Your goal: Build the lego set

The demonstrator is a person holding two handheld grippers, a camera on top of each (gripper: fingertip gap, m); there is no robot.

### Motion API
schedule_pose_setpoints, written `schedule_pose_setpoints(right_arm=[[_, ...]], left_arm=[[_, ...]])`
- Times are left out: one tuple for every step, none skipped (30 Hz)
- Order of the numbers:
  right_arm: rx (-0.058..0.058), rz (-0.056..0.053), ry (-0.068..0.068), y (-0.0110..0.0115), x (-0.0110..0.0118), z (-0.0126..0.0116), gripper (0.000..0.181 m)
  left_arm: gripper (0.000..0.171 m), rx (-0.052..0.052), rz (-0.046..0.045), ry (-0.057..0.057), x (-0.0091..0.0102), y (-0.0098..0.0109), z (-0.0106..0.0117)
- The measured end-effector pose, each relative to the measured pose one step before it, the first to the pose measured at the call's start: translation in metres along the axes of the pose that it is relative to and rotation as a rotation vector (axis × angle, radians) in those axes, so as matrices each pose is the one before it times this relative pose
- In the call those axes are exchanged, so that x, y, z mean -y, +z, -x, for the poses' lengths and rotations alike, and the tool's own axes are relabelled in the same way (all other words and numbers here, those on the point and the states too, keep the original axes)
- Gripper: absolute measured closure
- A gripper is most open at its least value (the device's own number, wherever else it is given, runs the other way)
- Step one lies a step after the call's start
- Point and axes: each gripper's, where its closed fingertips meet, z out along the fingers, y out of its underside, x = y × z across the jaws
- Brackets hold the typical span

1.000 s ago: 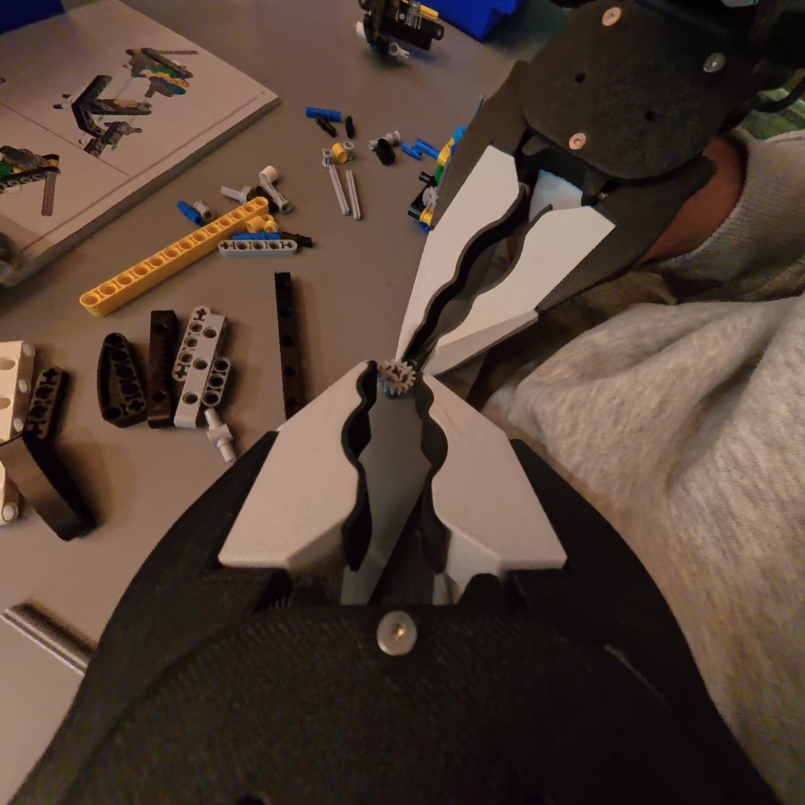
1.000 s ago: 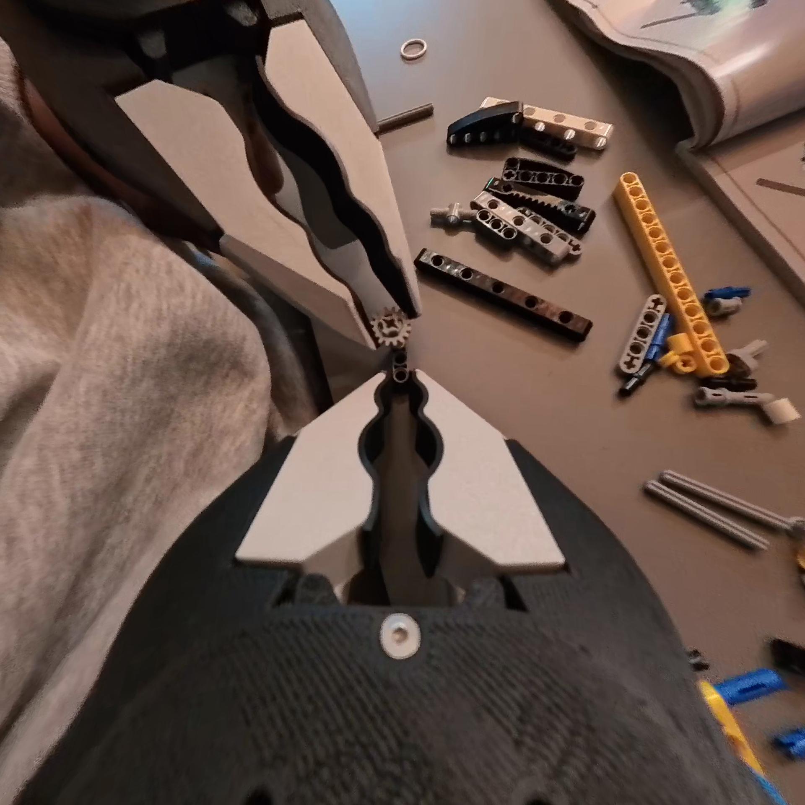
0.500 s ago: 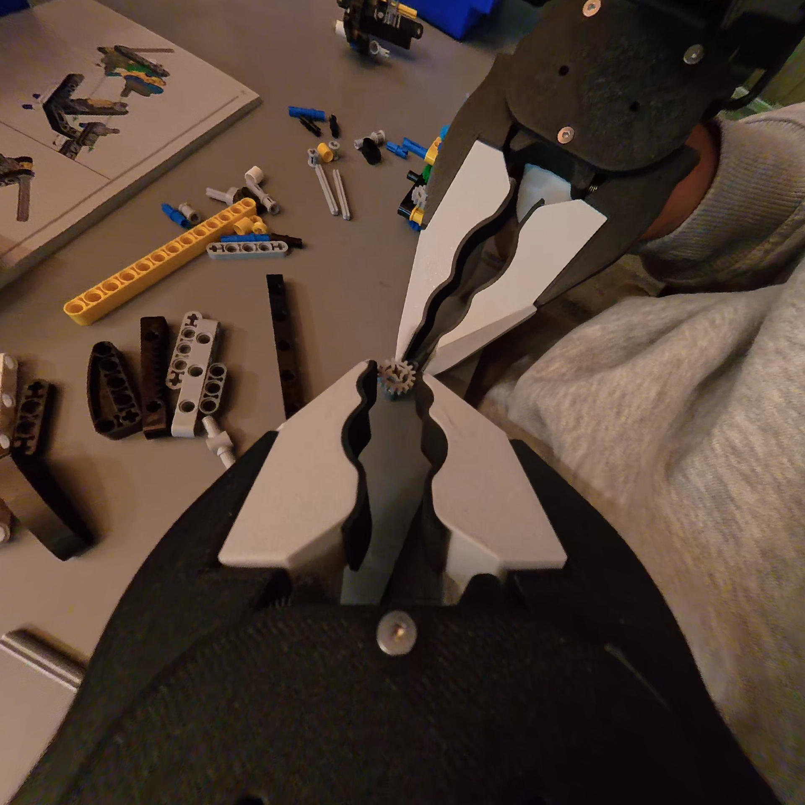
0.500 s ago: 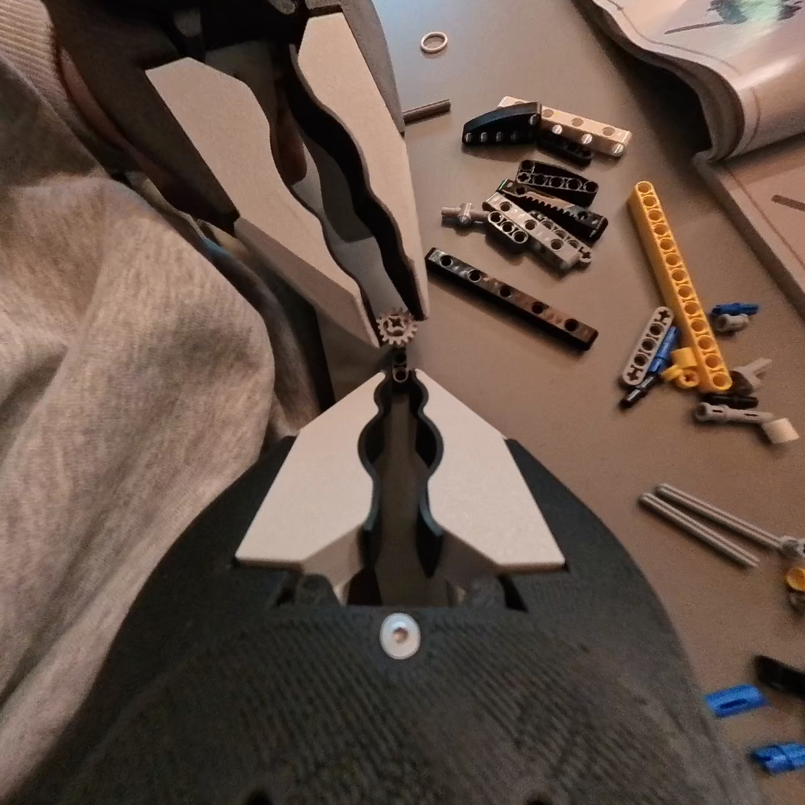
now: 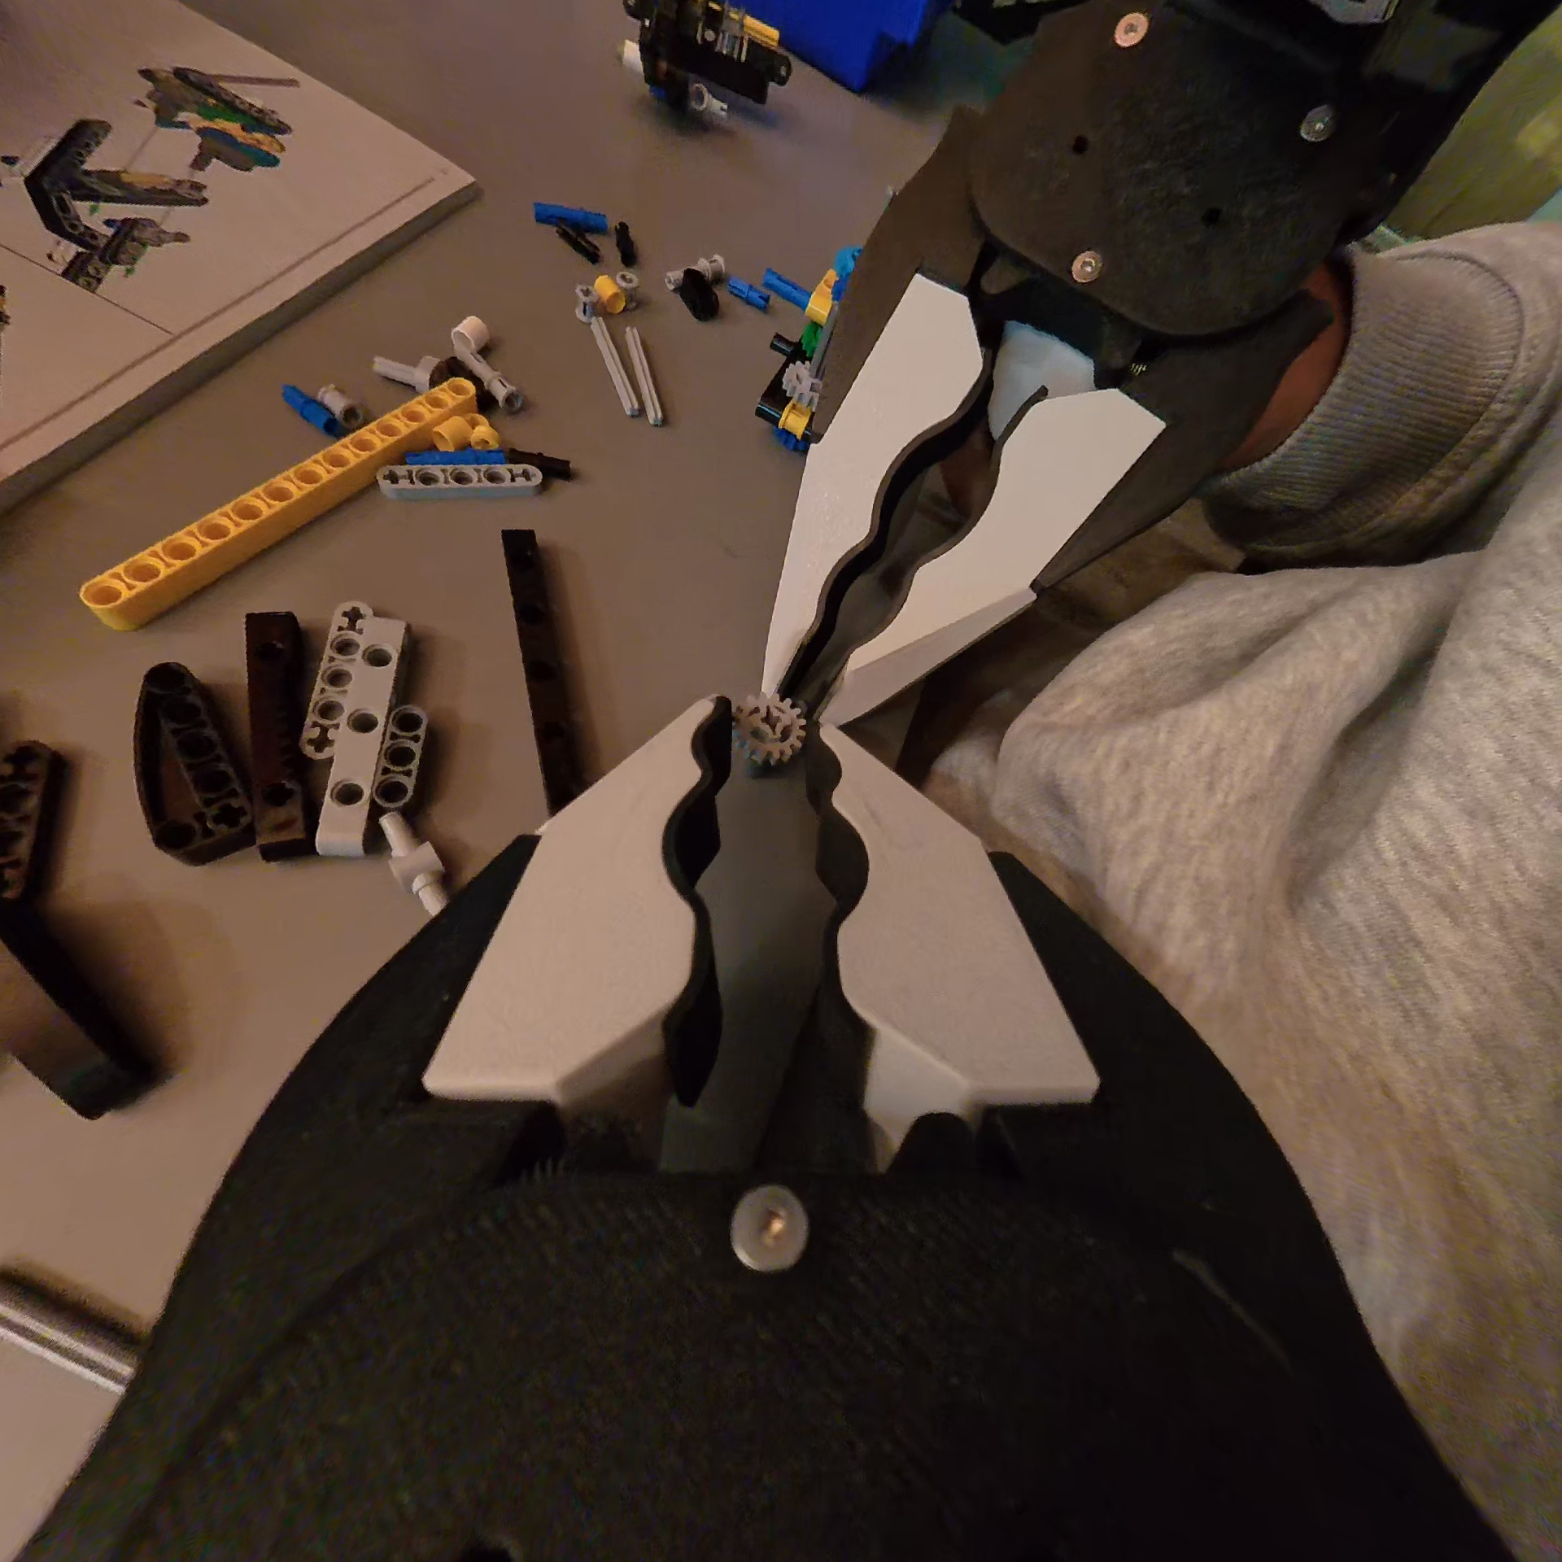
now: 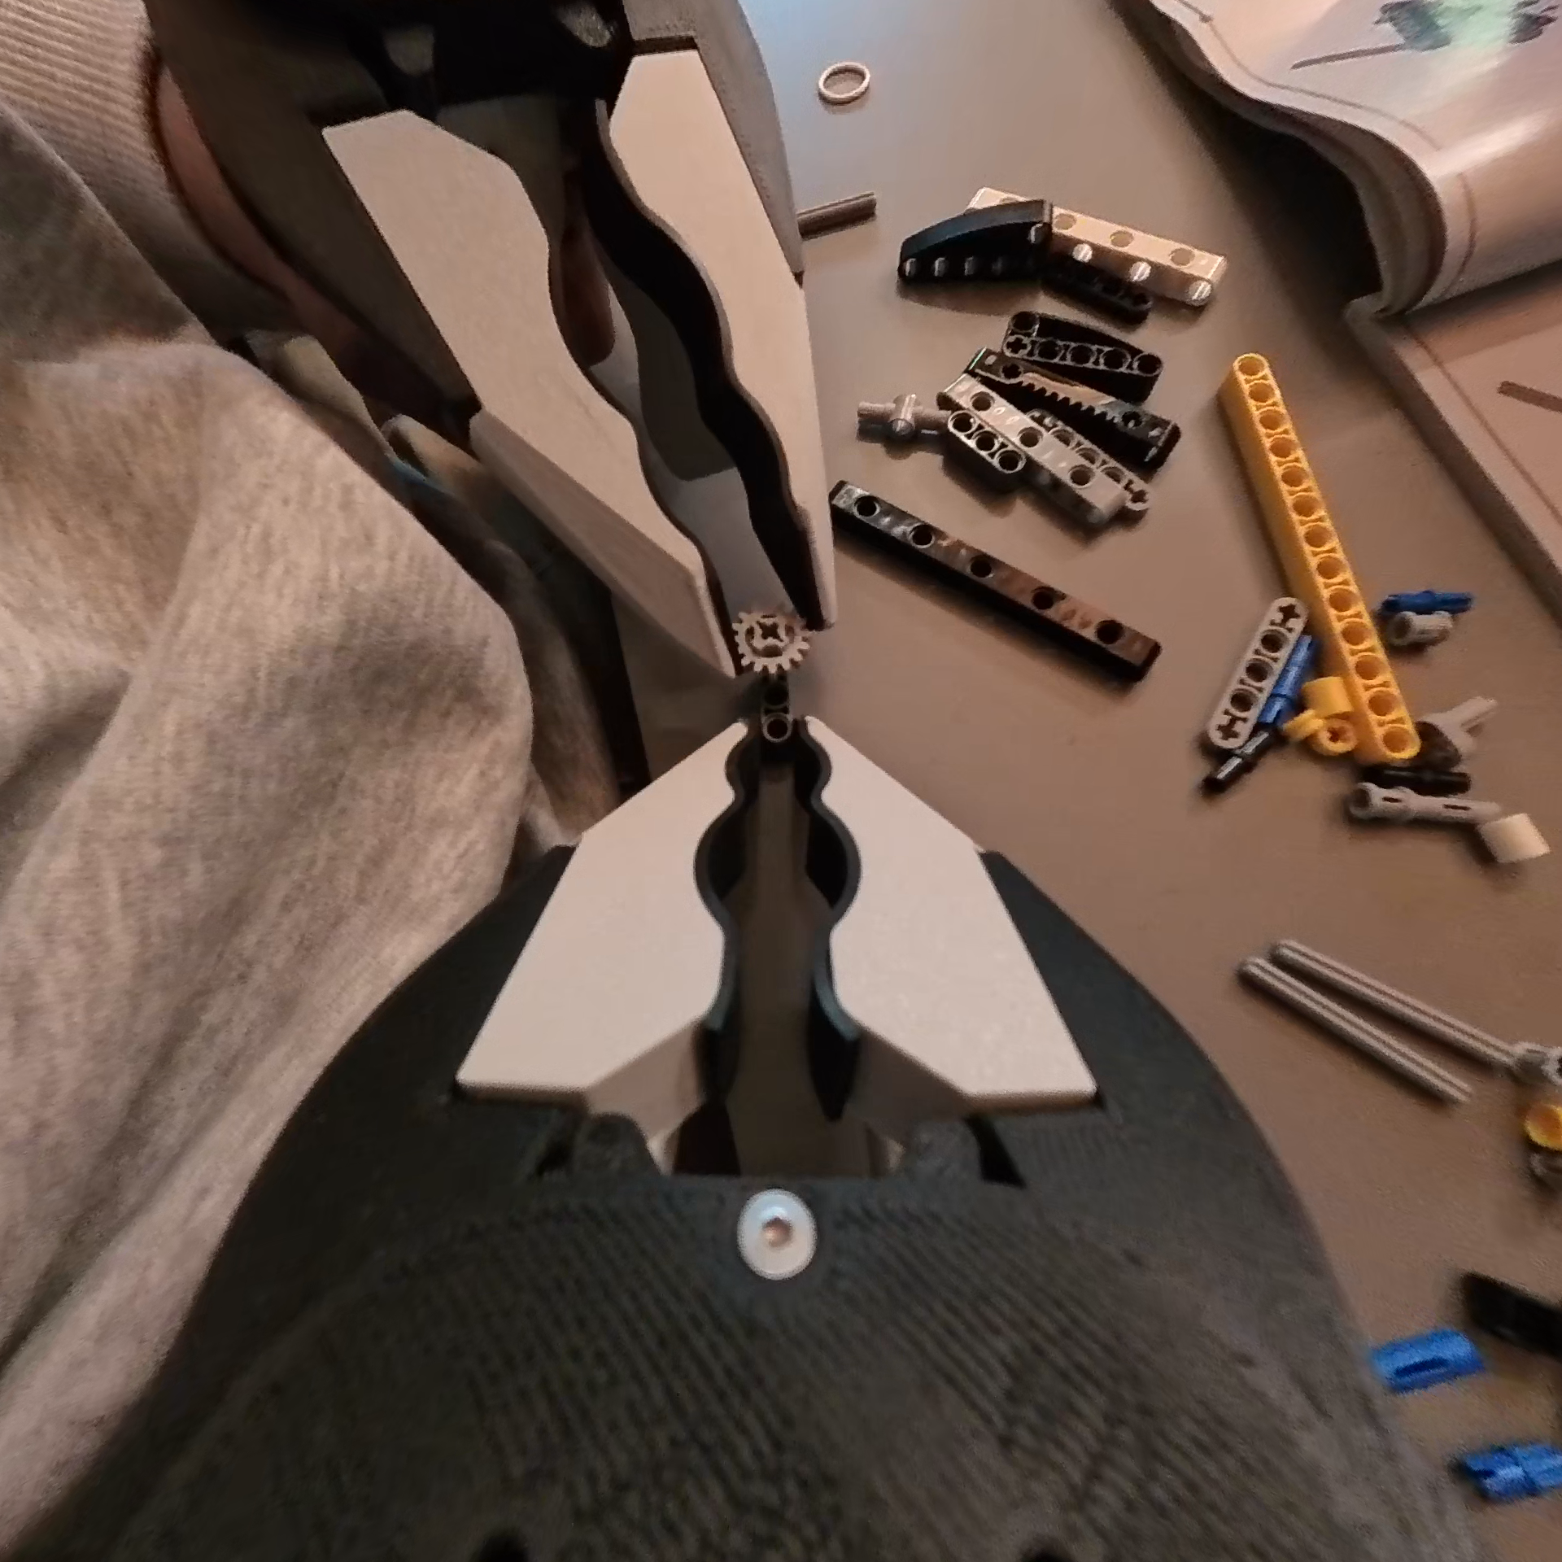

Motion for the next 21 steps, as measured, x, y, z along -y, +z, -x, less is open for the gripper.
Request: schedule_pose_setpoints(right_arm=[[0.0001, 0.0, 0.0002, -0.00002, 0.0, -0.00007, 0.175], [0.0, 0.0001, 0.0001, 0.0, -0.00001, 0.00001, 0.175], [-0.0001, 0.0, -0.0001, 0.0, 0.0, -0.00002, 0.175], [-0.0002, 0.0, -0.0003, 0.00008, -0.00008, 0.00004, 0.175], [-0.0003, 0.0001, -0.0004, -0.00001, -0.00002, -0.00008, 0.175], [-0.0003, 0.0, -0.0004, 0.00002, 0.0, 0.00002, 0.175], [-0.0001, -0.0001, -0.0002, 0.0, 0.00001, -0.00003, 0.175], [0.0002, -0.0001, 0.0002, 0.00001, 0.00002, 0.00004, 0.175], [0.0002, -0.0001, 0.0002, 0.00006, 0.00008, -0.00007, 0.175], [-0.0001, -0.0001, -0.0001, 0.0, 0.00001, -0.00002, 0.175], [-0.0002, 0.0, -0.0002, 0.00002, 0.00001, 0.00006, 0.175], [-0.0002, -0.0001, -0.0002, 0.0, 0.00001, -0.00005, 0.175], [-0.0003, -0.0001, -0.0003, 0.00002, 0.00001, 0.00003, 0.175], [-0.0004, 0.0, -0.0004, 0.0, 0.0, -0.00008, 0.175], [-0.0003, 0.0, -0.0003, 0.00002, 0.00001, 0.00004, 0.175], [-0.0002, -0.0001, -0.0002, 0.00001, 0.00001, -0.00004, 0.175], [-0.0002, 0.0, -0.0002, 0.00002, 0.0, 0.00006, 0.175], [-0.0002, 0.0, -0.0003, 0.0, 0.0, -0.00005, 0.175], [-0.0004, 0.0, -0.0005, 0.00002, 0.0, 0.0, 0.175], [-0.0007, 0.0, -0.0008, 0.00004, 0.0, 0.00004, 0.175], [-0.0005, 0.0, -0.0006, 0.00002, 0.00001, -0.00002, 0.175]], left_arm=[[0.157, -0.0001, -0.00138, -0.0007, -0.0001, 0.00003, -0.00008], [0.157, 0.0001, -0.00095, 0.0005, -0.00004, -0.00008, -0.00015], [0.157, 0.0001, -0.00033, 0.001, -0.0002, -0.00007, -0.00008], [0.157, -0.0002, -0.00038, 0.0006, -0.00012, 0.00005, -0.00015], [0.157, -0.0001, -0.00017, -0.0001, -0.00011, 0.00001, -0.00006], [0.157, -0.0001, 0.00075, -0.0005, -0.00003, 0.00007, -0.00006], [0.157, 0.0005, 0.00062, 0.0003, 0.00001, 0.00015, 0.00002], [0.158, 0.0009, 0.00029, 0.0, 0.00011, 0.00022, 0.00012], [0.158, 0.0019, 0.00025, 0.0012, -0.00003, 0.00014, 0.00008], [0.158, 0.003, 0.00032, 0.0033, -0.00004, 0.00012, 0.00007], [0.158, 0.0032, 0.00003, 0.0038, -0.00003, 0.00016, 0.00001], [0.158, 0.003, -0.0001, 0.0039, -0.00008, 0.00005, -0.00001], [0.158, 0.0027, -0.00041, 0.0025, -0.00016, -0.00002, 0.00001], [0.158, 0.0016, -0.00052, -0.0001, -0.00008, 0.00012, -0.00003], [0.157, 0.0013, -0.00006, -0.0014, 0.00001, 0.0, 0.00008], [0.158, -0.0001, -0.00046, -0.0038, -0.00008, 0.00005, -0.00002], [0.158, -0.0027, -0.00084, -0.008, 0.00007, 0.00004, 0.00003], [0.158, -0.0044, -0.00176, -0.0099, -0.00011, -0.00002, 0.00002], [0.157, -0.0044, -0.0026, -0.0107, 0.00001, -0.00004, 0.00004], [0.157, -0.0024, -0.00198, -0.0079, -0.00001, -0.00006, -0.00001], [0.157, -0.0001, -0.00105, -0.005, 0.00004, 0.0, 0.0001]])
